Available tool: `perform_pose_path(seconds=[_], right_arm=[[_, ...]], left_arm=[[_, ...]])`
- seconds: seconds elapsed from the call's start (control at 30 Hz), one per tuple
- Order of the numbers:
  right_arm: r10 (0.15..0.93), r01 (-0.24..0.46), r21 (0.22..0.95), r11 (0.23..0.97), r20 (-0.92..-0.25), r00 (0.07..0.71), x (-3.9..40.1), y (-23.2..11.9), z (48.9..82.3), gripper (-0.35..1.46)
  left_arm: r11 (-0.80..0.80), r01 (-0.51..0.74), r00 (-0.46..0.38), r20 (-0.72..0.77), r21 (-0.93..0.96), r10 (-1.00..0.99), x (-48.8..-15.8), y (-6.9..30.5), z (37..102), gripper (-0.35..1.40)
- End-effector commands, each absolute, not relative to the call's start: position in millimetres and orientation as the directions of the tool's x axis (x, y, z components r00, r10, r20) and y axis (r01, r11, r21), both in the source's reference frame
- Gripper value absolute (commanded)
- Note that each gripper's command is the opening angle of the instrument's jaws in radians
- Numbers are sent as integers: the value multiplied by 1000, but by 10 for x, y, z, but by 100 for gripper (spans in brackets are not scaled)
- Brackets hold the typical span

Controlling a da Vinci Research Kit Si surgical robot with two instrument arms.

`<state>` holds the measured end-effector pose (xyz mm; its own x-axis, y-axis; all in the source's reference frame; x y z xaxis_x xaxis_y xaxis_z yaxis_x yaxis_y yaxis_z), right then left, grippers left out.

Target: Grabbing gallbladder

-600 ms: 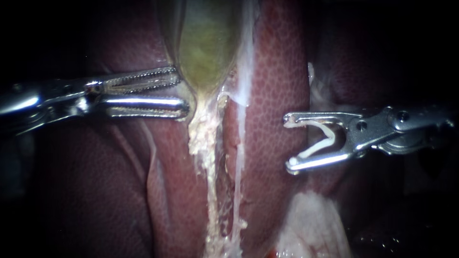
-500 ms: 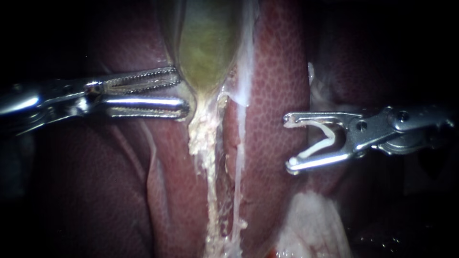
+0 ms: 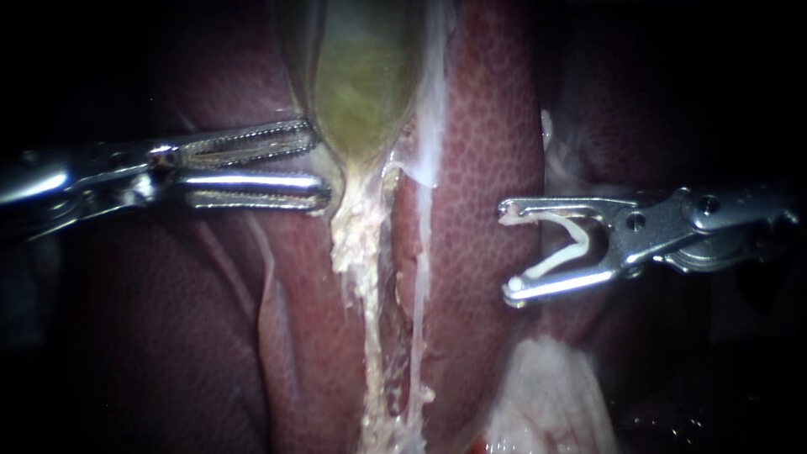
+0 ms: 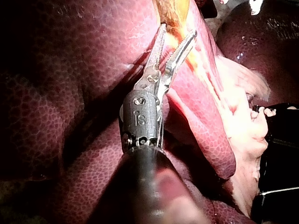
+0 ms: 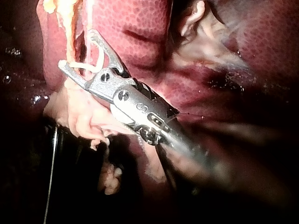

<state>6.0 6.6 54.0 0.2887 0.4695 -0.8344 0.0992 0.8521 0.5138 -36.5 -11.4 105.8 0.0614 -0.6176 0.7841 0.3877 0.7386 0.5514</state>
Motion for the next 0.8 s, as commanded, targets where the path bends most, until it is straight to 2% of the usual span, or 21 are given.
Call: perform_pose_path(seconds=[0.03,0.47,0.8], right_arm=[[469,99,514,852,-834,289,60,66,540,59],[469,99,513,853,-835,289,60,66,541,59],[469,99,513,853,-835,289,60,66,541,59]], left_arm=[[739,388,61,785,551,-617,-365,-115,1058,36],[712,396,43,763,579,-644,-369,-147,1070,32],[701,384,48,746,600,-665,-388,-175,1076,26]])
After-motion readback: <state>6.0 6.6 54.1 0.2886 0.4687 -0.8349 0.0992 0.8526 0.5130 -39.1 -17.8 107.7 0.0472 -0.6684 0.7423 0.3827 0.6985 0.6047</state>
